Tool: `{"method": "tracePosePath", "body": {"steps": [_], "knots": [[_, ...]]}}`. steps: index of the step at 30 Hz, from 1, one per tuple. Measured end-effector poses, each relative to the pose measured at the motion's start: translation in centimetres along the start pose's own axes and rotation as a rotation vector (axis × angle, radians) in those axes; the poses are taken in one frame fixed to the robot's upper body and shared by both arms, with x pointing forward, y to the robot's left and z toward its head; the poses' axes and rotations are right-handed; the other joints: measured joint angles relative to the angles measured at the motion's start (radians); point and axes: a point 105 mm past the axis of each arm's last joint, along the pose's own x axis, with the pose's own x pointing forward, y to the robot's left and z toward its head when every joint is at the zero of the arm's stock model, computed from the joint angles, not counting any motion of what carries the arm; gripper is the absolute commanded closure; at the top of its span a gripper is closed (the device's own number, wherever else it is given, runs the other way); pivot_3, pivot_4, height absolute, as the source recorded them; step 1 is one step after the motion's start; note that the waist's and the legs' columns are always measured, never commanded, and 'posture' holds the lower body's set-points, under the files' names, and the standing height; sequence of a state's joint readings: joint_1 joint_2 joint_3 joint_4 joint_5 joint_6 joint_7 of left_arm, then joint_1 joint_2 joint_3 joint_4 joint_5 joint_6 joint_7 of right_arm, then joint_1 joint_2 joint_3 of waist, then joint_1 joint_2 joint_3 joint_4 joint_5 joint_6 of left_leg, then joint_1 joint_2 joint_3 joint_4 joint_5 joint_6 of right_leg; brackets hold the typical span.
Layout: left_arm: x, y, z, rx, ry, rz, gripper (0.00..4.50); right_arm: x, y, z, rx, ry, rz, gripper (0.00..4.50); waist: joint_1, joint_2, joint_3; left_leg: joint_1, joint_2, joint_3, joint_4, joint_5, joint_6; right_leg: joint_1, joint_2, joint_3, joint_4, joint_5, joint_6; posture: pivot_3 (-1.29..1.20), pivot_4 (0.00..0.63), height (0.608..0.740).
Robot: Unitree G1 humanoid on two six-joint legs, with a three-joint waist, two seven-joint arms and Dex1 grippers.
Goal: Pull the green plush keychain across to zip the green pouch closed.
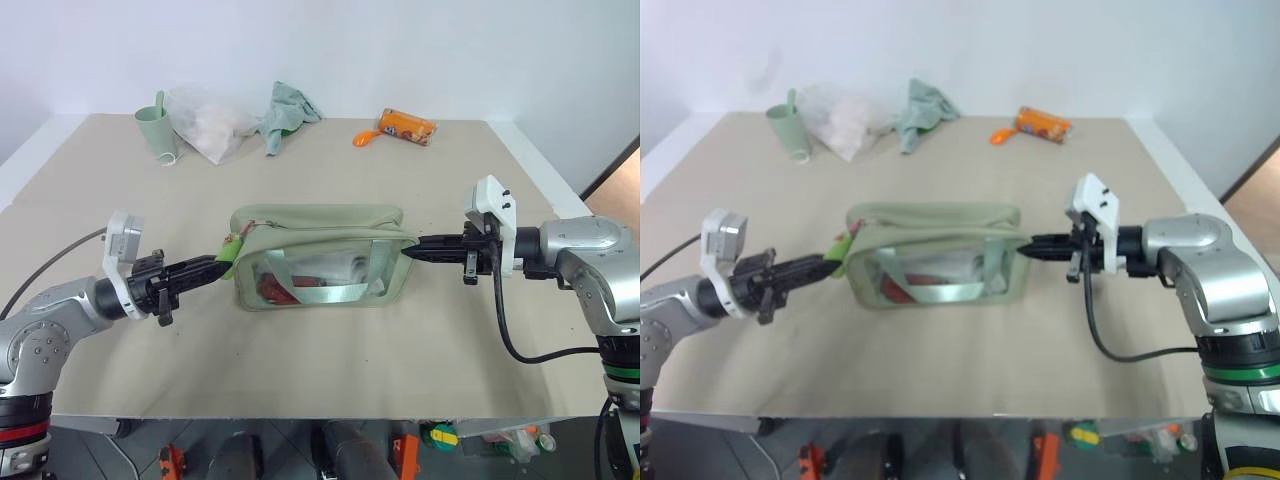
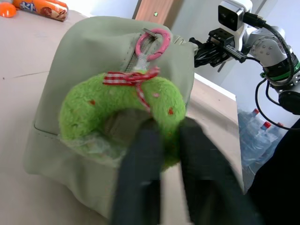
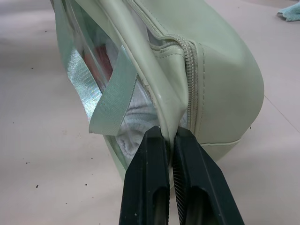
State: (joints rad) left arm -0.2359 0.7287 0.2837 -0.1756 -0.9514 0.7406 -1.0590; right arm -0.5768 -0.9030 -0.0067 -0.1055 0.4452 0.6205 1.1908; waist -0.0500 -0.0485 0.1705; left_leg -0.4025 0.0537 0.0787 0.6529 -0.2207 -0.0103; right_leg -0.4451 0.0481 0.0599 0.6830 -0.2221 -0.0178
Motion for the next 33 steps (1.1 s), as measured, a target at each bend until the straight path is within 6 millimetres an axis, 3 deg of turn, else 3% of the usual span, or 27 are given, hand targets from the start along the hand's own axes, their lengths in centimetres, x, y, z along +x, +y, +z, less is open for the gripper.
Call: {"method": "tracePosePath", "body": {"steps": [8, 13, 18, 24, 28, 29, 33], "knots": [[0.1, 0.3, 0.3, 0.020, -0.013, 0.021, 4.41, 0.1, -0.1, 0.2, -0.013, 0.001, -0.002, 4.50, 0.001, 0.000, 0.000, 0.000, 0.000, 0.000, 0.000, 0.000, 0.000, 0.000, 0.000, 0.000, 0.000, 0.000, 0.000, 0.00, 0.150, 0.737], [1.3, 1.5, 4.0, 0.120, -0.124, 0.077, 4.41, 0.1, -0.3, 0.2, -0.017, 0.003, -0.007, 4.50, 0.002, 0.000, 0.000, 0.000, -0.001, -0.001, 0.001, 0.000, 0.000, 0.001, 0.000, 0.000, 0.000, 0.000, 0.001, 0.00, 0.150, 0.737], [2.8, 0.8, 7.1, 0.187, -0.197, 0.039, 4.41, 0.3, -0.4, 0.3, -0.021, -0.003, -0.006, 4.50, 0.000, 0.000, 0.000, 0.000, -0.001, 0.000, 0.000, 0.000, 0.000, 0.001, 0.000, 0.001, 0.000, 0.000, 0.001, 0.00, 0.150, 0.737], [5.5, 0.1, 4.7, 0.193, -0.066, -0.040, 4.41, 0.4, -0.4, 0.2, -0.016, -0.003, -0.012, 4.50, 0.000, 0.000, 0.000, 0.000, -0.001, -0.001, 0.000, 0.000, 0.000, 0.001, 0.000, 0.001, 0.000, 0.000, 0.001, 0.00, 0.150, 0.737], [7.0, -0.6, 4.2, 0.217, -0.027, -0.099, 4.41, 0.4, -0.4, 0.2, -0.013, -0.004, -0.024, 4.50, 0.001, 0.000, 0.000, 0.000, -0.001, -0.001, 0.000, 0.000, 0.000, 0.001, 0.000, 0.001, 0.000, 0.001, 0.001, 0.00, 0.150, 0.737], [7.4, -0.8, 4.2, 0.224, -0.025, -0.111, 3.79, 0.3, -0.3, 0.1, -0.011, -0.005, -0.025, 4.50, 0.001, 0.000, 0.000, 0.000, -0.001, -0.001, 0.000, 0.000, 0.000, 0.002, 0.000, 0.001, 0.000, 0.001, 0.001, 0.00, 0.150, 0.737], [8.0, -1.2, 4.2, 0.229, -0.021, -0.156, 2.47, 0.3, -0.1, 0.0, -0.010, -0.007, -0.034, 4.50, 0.000, 0.000, 0.000, 0.001, -0.001, 0.000, 0.000, 0.000, 0.000, 0.002, 0.001, 0.001, 0.000, 0.001, 0.001, 0.00, 0.150, 0.737]]}}
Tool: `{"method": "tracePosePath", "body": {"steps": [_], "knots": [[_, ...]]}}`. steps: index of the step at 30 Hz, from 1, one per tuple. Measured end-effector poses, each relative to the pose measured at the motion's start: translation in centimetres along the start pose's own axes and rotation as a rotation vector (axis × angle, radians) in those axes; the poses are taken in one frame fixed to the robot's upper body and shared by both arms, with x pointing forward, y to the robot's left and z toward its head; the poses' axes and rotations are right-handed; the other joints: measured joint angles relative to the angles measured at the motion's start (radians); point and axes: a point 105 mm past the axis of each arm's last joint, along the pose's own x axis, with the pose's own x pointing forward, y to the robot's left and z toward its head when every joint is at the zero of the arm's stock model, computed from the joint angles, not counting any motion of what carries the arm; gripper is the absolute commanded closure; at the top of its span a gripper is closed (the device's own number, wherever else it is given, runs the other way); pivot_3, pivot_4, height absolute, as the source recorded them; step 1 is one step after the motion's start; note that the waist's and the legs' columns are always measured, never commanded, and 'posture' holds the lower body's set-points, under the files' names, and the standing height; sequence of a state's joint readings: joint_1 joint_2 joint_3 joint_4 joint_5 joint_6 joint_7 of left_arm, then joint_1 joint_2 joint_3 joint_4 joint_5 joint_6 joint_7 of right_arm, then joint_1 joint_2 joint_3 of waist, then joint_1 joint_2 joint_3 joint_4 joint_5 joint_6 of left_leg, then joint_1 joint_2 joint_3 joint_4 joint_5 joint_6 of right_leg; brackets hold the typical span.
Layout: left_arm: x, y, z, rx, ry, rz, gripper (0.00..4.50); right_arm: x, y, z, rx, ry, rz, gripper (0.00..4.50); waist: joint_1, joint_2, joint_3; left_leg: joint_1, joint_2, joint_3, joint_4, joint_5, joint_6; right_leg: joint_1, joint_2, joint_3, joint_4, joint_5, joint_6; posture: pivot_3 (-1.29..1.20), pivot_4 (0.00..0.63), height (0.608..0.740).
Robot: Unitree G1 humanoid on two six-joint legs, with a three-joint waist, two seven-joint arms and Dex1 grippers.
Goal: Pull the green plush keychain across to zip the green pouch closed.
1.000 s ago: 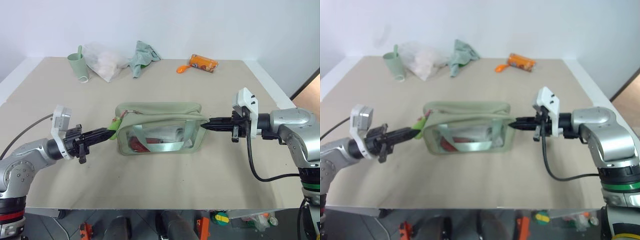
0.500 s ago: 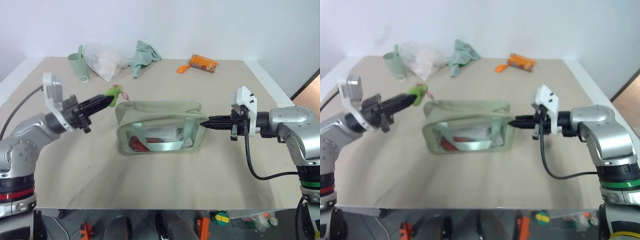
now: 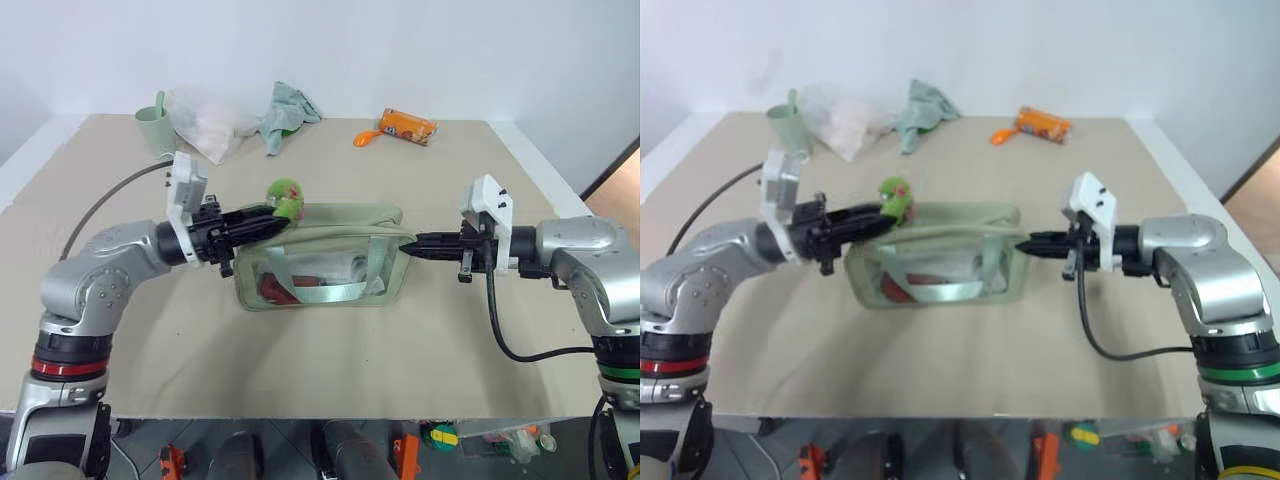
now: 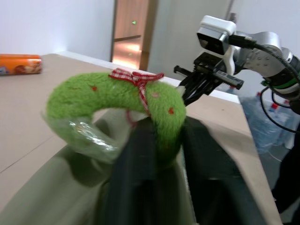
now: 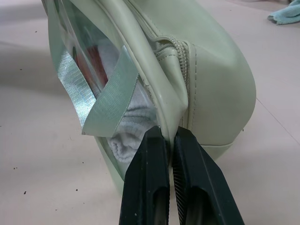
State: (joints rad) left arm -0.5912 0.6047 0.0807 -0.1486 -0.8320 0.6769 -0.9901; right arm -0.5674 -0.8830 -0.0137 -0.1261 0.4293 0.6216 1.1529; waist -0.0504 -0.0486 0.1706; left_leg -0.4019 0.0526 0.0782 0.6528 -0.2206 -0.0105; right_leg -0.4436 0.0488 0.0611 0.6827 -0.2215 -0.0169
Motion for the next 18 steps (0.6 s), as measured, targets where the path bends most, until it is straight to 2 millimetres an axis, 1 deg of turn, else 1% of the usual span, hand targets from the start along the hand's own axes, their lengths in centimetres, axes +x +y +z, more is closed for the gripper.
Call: {"method": "tracePosePath", "body": {"steps": [1, 2, 5, 9, 11, 14, 16, 18], "knots": [[0.0, 0.0, 0.1, 0.002, -0.002, -0.004, 2.20, 0.0, 0.0, 0.0, 0.002, -0.001, -0.002, 4.50, 0.000, 0.000, 0.000, 0.000, 0.000, 0.000, 0.000, 0.000, 0.000, 0.000, 0.000, 0.000, 0.000, 0.000, 0.000, 0.00, 0.150, 0.737], [0.1, 0.0, 0.2, 0.004, -0.003, -0.005, 1.76, 0.0, 0.1, 0.0, 0.001, -0.001, -0.002, 4.50, 0.000, 0.000, 0.000, 0.000, 0.000, -0.001, 0.000, 0.000, 0.000, 0.000, 0.000, -0.001, 0.000, 0.000, 0.000, 0.00, 0.150, 0.737], [0.0, -0.1, 0.3, -0.007, -0.010, -0.021, 0.79, -0.1, 0.1, 0.0, 0.004, -0.002, -0.004, 4.50, 0.000, 0.000, 0.000, 0.000, 0.000, -0.001, 0.000, 0.000, 0.000, 0.000, 0.000, -0.001, 0.000, 0.000, 0.000, 0.00, 0.150, 0.737], [-1.0, -0.4, 1.3, -0.018, -0.048, -0.039, 0.79, -0.1, 0.1, 0.0, 0.006, -0.004, -0.004, 4.50, 0.000, 0.000, 0.000, 0.000, 0.000, 0.000, 0.000, 0.000, 0.000, 0.000, 0.000, 0.000, 0.000, 0.000, 0.000, 0.00, 0.150, 0.737], [-2.2, -0.5, 2.3, -0.026, -0.088, -0.028, 0.79, -0.1, 0.1, 0.0, 0.006, -0.004, -0.005, 4.50, 0.000, 0.000, 0.000, 0.000, 0.001, -0.001, 0.000, 0.000, 0.000, 0.000, 0.000, -0.001, 0.000, 0.000, 0.000, 0.00, 0.150, 0.737], [-3.4, -0.8, 3.5, -0.041, -0.145, -0.033, 0.79, 0.0, 0.1, 0.0, 0.005, -0.003, -0.004, 4.50, 0.000, 0.000, 0.000, 0.000, 0.001, 0.000, 0.000, 0.000, 0.000, 0.000, 0.000, -0.001, 0.000, 0.000, 0.000, 0.00, 0.150, 0.737], [-4.8, -1.1, 4.6, -0.032, -0.180, -0.020, 0.79, 0.0, 0.1, 0.0, 0.004, -0.003, -0.002, 4.50, -0.001, 0.000, 0.000, 0.000, 0.001, 0.000, 0.000, 0.000, 0.000, 0.000, 0.000, -0.001, 0.000, 0.000, 0.000, 0.00, 0.150, 0.737], [-5.9, -1.2, 4.9, -0.029, -0.179, 0.007, 0.79, 0.0, 0.1, 0.1, 0.002, -0.002, 0.000, 4.50, -0.001, 0.000, 0.000, 0.000, 0.001, 0.000, 0.000, 0.000, 0.000, 0.000, 0.000, -0.001, 0.000, 0.000, 0.000, 0.00, 0.150, 0.737]]}}
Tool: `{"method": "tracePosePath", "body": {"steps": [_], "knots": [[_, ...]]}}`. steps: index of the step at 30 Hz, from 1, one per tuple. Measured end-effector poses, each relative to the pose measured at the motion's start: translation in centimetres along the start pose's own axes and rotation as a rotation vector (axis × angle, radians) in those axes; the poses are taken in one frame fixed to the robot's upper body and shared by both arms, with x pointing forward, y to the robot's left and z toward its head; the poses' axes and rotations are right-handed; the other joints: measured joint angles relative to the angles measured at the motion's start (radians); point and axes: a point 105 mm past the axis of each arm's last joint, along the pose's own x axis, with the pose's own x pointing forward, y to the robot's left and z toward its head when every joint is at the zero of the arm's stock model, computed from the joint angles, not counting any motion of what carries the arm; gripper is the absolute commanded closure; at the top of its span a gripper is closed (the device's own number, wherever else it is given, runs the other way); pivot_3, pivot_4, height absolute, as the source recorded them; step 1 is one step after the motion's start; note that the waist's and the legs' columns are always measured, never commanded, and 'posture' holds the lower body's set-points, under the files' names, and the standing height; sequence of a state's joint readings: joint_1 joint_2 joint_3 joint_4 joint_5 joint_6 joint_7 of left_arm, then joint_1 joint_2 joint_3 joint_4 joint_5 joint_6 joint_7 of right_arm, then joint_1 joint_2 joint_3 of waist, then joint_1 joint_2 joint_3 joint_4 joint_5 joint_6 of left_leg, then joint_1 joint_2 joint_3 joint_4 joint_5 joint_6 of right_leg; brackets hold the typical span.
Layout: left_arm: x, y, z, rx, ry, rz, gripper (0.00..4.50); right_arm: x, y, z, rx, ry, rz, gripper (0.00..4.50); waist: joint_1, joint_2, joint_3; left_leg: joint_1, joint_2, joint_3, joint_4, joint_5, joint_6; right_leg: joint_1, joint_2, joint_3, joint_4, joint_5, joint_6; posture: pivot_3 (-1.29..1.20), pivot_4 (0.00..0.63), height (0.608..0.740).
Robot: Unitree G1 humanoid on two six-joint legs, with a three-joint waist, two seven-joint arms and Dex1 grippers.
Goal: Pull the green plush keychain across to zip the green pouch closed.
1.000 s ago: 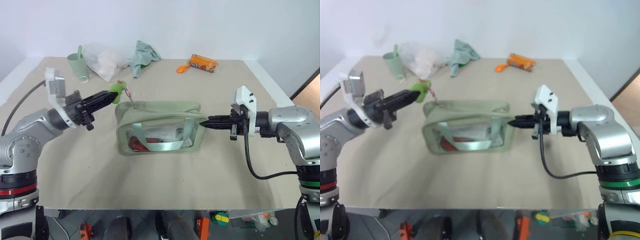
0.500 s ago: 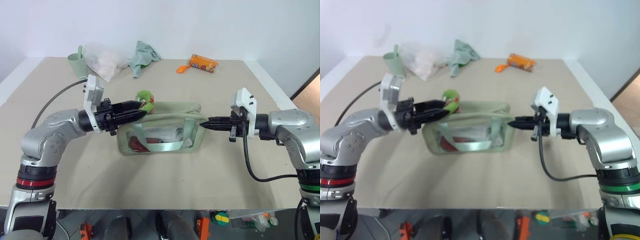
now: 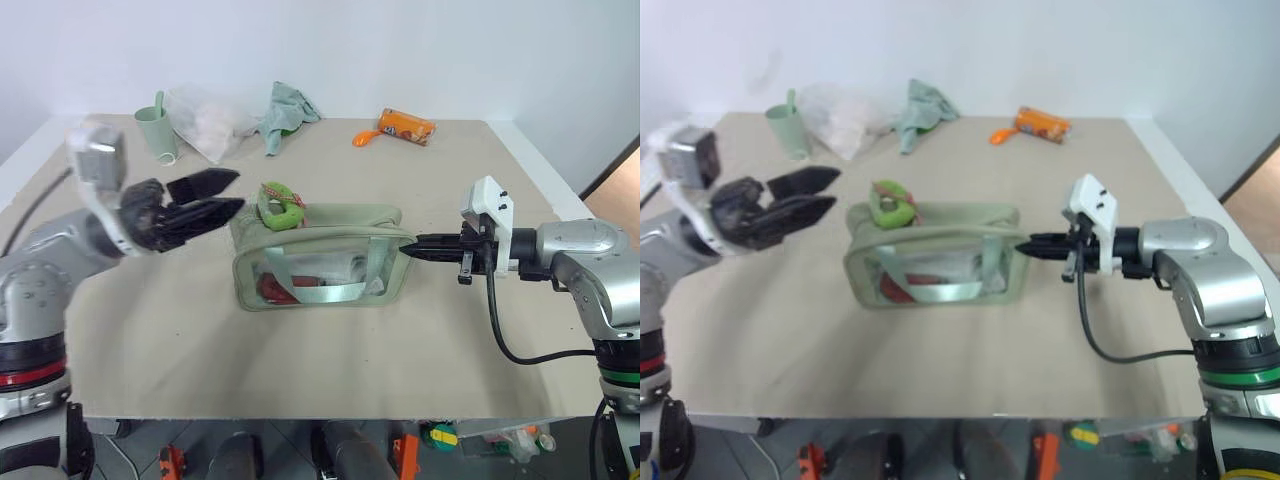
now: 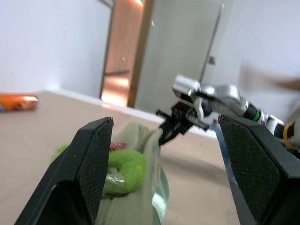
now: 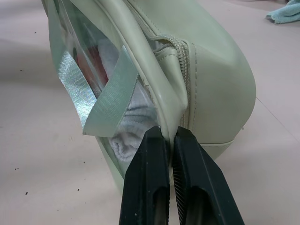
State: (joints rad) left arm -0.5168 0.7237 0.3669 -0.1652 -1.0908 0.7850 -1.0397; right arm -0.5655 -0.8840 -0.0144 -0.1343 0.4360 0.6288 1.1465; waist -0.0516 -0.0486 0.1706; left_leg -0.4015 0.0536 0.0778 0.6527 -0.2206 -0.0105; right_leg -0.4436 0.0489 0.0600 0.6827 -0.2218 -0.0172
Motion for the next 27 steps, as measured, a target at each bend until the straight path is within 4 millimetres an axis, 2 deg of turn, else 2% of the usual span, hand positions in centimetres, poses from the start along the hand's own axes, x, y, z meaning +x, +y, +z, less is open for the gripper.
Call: {"method": "tracePosePath", "body": {"steps": [3, 6, 7, 10, 15, 18, 22, 27], "knots": [[-2.1, 0.2, -1.7, -0.026, 0.073, 0.070, 0.79, 0.0, 0.0, 0.0, 0.000, 0.001, 0.003, 4.50, 0.000, 0.000, 0.000, 0.001, 0.000, 0.000, 0.000, 0.000, 0.000, 0.000, 0.000, 0.000, 0.000, 0.000, -0.001, 0.00, 0.150, 0.737], [-4.0, 0.7, -5.6, -0.080, 0.211, 0.153, 0.79, 0.0, 0.0, 0.0, 0.000, 0.003, 0.004, 4.50, 0.002, 0.000, 0.000, 0.001, 0.000, 0.000, -0.001, 0.000, 0.000, 0.000, -0.001, -0.001, 0.000, -0.001, -0.001, 0.00, 0.150, 0.737], [-4.1, 0.7, -6.2, -0.094, 0.230, 0.158, 0.79, 0.0, -0.1, 0.0, 0.000, 0.005, 0.002, 4.50, 0.003, -0.001, 0.000, 0.001, 0.000, 0.000, 0.000, 0.000, 0.000, 0.000, -0.001, -0.001, 0.000, -0.001, -0.002, 0.00, 0.150, 0.737], [-4.2, 0.9, -7.4, -0.082, 0.278, 0.174, 0.79, 0.0, -0.1, 0.0, -0.001, 0.006, 0.003, 4.50, 0.004, -0.001, 0.000, 0.001, 0.000, 0.001, 0.000, 0.000, 0.000, 0.000, -0.001, -0.001, 0.000, -0.002, -0.004, 0.00, 0.150, 0.737], [-3.1, 0.8, -9.6, -0.135, 0.282, 0.150, 0.79, 0.0, -0.1, 0.0, -0.004, 0.006, 0.004, 4.50, 0.003, -0.001, 0.000, 0.001, 0.000, 0.001, -0.001, 0.000, 0.000, 0.000, -0.001, 0.000, 0.000, -0.001, -0.002, 0.00, 0.150, 0.737], [-2.5, 0.9, -10.0, -0.136, 0.281, 0.147, 0.79, 0.0, -0.1, 0.0, -0.004, 0.006, 0.004, 4.50, 0.003, -0.001, 0.000, 0.001, 0.000, 0.001, -0.001, 0.000, 0.000, 0.000, -0.001, -0.001, 0.000, -0.001, -0.002, 0.00, 0.150, 0.737], [-1.8, 1.1, -9.8, -0.115, 0.255, 0.140, 1.90, 0.0, -0.1, 0.0, -0.004, 0.006, 0.004, 4.50, 0.002, -0.001, 0.000, 0.001, 0.000, 0.001, -0.001, 0.000, 0.000, 0.000, 0.000, -0.001, 0.000, -0.001, -0.002, 0.00, 0.150, 0.737], [-1.7, 1.2, -9.8, -0.117, 0.253, 0.139, 3.59, 0.0, -0.1, 0.0, -0.002, 0.007, 0.001, 4.50, 0.003, -0.001, 0.000, 0.001, 0.000, 0.000, -0.001, 0.000, 0.000, 0.000, -0.001, -0.001, 0.000, -0.001, -0.002, 0.00, 0.150, 0.737]]}}
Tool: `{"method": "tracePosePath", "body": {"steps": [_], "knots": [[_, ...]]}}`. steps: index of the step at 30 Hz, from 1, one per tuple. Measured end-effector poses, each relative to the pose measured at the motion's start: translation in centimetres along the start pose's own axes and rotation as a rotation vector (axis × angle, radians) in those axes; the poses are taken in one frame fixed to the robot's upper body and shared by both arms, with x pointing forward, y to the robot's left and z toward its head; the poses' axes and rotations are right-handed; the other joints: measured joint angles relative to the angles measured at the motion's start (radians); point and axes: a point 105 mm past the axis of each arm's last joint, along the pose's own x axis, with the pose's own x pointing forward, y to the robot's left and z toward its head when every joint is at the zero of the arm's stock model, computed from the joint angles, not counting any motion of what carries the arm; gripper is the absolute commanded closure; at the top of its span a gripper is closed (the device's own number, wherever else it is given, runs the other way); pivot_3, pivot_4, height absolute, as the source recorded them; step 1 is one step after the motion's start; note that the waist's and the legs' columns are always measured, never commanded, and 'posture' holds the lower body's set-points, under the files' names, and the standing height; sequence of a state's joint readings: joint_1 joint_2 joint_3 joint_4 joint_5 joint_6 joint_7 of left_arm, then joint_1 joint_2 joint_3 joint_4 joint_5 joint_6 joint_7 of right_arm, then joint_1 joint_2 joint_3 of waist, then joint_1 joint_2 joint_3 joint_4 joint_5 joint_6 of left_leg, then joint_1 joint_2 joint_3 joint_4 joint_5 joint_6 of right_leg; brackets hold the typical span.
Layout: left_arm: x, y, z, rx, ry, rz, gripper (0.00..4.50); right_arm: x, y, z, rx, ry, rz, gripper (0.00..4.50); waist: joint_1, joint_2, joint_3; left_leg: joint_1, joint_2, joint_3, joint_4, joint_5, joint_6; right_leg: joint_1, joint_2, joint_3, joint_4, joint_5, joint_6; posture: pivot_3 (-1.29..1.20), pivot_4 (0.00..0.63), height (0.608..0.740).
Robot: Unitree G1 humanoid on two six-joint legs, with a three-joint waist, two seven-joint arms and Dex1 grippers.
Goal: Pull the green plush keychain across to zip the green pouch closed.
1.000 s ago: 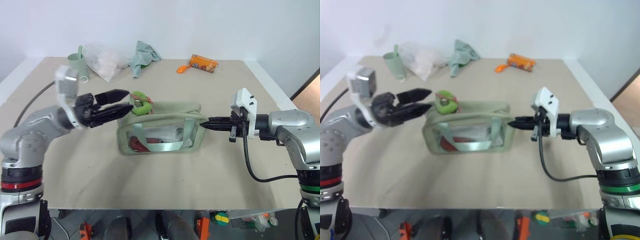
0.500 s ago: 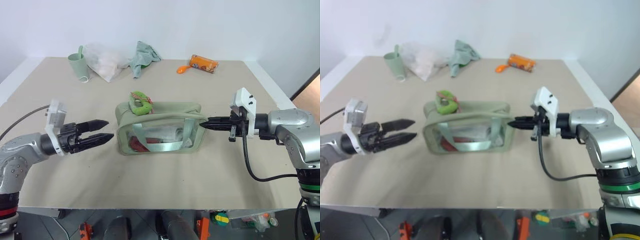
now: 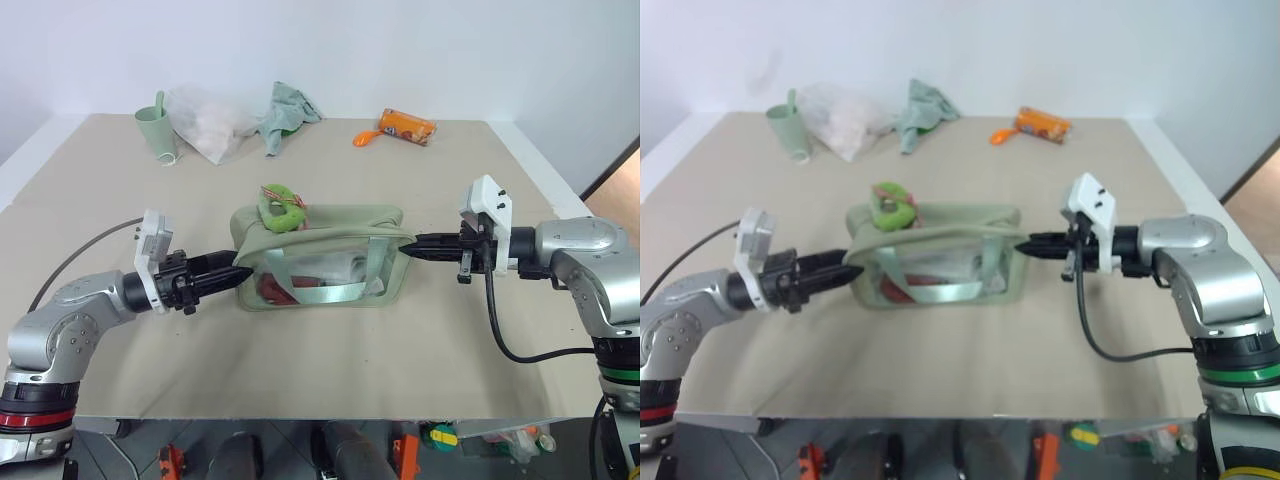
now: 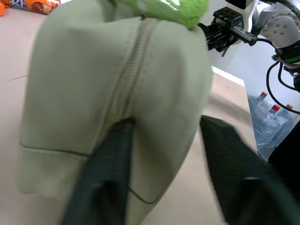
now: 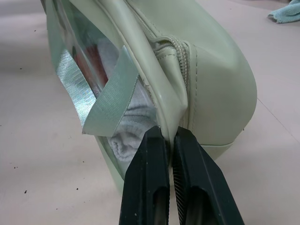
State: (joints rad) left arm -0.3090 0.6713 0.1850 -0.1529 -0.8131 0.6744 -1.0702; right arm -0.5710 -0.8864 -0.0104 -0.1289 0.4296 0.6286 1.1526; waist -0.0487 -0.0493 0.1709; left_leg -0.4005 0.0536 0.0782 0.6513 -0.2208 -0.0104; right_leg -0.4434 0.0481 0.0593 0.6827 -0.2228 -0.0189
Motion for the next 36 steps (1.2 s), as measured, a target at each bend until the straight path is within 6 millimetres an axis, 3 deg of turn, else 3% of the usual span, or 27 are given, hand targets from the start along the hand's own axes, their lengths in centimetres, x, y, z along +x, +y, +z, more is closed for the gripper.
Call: {"method": "tracePosePath", "body": {"steps": [3, 11, 16, 20, 24, 29, 32, 34, 36], "knots": [[0.1, 0.1, 0.2, 0.010, 0.002, 0.006, 4.39, 0.0, 0.0, 0.0, -0.002, 0.001, 0.000, 4.50, 0.000, 0.000, 0.000, 0.000, 0.000, 0.000, 0.000, 0.000, 0.000, 0.000, 0.000, 0.000, 0.000, 0.000, 0.000, 0.00, 0.150, 0.737], [0.1, 0.4, 0.2, 0.035, 0.003, 0.031, 4.39, 0.0, 0.1, 0.1, -0.001, -0.004, 0.004, 4.50, 0.000, 0.000, 0.000, 0.000, 0.000, 0.000, 0.000, 0.000, 0.000, 0.000, 0.000, 0.000, 0.000, 0.000, 0.000, 0.00, 0.150, 0.737], [0.1, 0.6, 0.3, 0.052, 0.001, 0.042, 4.50, -0.2, -0.3, 0.2, 0.025, -0.026, -0.012, 2.89, 0.000, 0.000, 0.000, 0.000, 0.000, 0.000, 0.000, 0.000, 0.000, 0.000, 0.000, 0.000, 0.000, 0.000, 0.000, 0.00, 0.150, 0.737], [0.2, 0.4, 0.3, 0.058, 0.000, 0.037, 4.50, -1.6, -0.7, 1.4, 0.036, -0.094, -0.038, 1.49, 0.002, 0.000, 0.000, -0.001, -0.002, 0.000, 0.000, 0.000, 0.000, 0.000, -0.002, 0.000, -0.001, 0.000, 0.000, 0.00, 0.150, 0.737], [0.2, 0.2, 0.2, 0.060, 0.003, 0.032, 4.50, -3.3, -1.0, 3.6, 0.028, -0.198, -0.051, 1.49, 0.001, 0.000, 0.000, -0.002, -0.002, 0.000, 0.000, -0.001, 0.001, 0.000, -0.002, 0.001, -0.002, 0.000, 0.001, 0.00, 0.150, 0.737], [0.2, 0.1, 0.0, 0.060, 0.007, 0.025, 4.50, -3.7, -1.5, 8.9, -0.088, -0.362, -0.067, 1.49, -0.001, 0.000, 0.000, -0.001, -0.001, 0.000, 0.000, 0.000, 0.001, 0.000, -0.001, 0.000, -0.001, 0.001, 0.002, 0.00, 0.150, 0.737], [0.4, 0.0, -0.1, 0.060, 0.012, 0.015, 4.50, -2.0, -2.0, 10.8, -0.216, -0.361, -0.107, 1.49, 0.001, 0.000, 0.000, -0.001, -0.001, -0.001, 0.000, 0.000, 0.001, 0.001, -0.001, 0.000, -0.001, 0.000, 0.002, 0.00, 0.150, 0.737], [0.5, -0.1, -0.1, 0.062, 0.014, 0.010, 4.50, 0.7, -2.6, 10.3, -0.306, -0.270, -0.122, 1.49, 0.001, 0.000, 0.000, -0.001, -0.002, 0.000, 0.000, 0.000, 0.001, 0.000, -0.002, 0.000, -0.002, 0.000, 0.001, 0.00, 0.150, 0.737], [0.5, -0.1, -0.1, 0.062, 0.014, 0.008, 4.50, 1.8, -2.8, 10.1, -0.345, -0.238, -0.116, 1.49, 0.001, 0.001, 0.000, -0.003, -0.003, 0.001, 0.000, 0.000, 0.001, -0.001, -0.003, 0.001, -0.002, 0.000, 0.001, 0.00, 0.150, 0.737]]}}
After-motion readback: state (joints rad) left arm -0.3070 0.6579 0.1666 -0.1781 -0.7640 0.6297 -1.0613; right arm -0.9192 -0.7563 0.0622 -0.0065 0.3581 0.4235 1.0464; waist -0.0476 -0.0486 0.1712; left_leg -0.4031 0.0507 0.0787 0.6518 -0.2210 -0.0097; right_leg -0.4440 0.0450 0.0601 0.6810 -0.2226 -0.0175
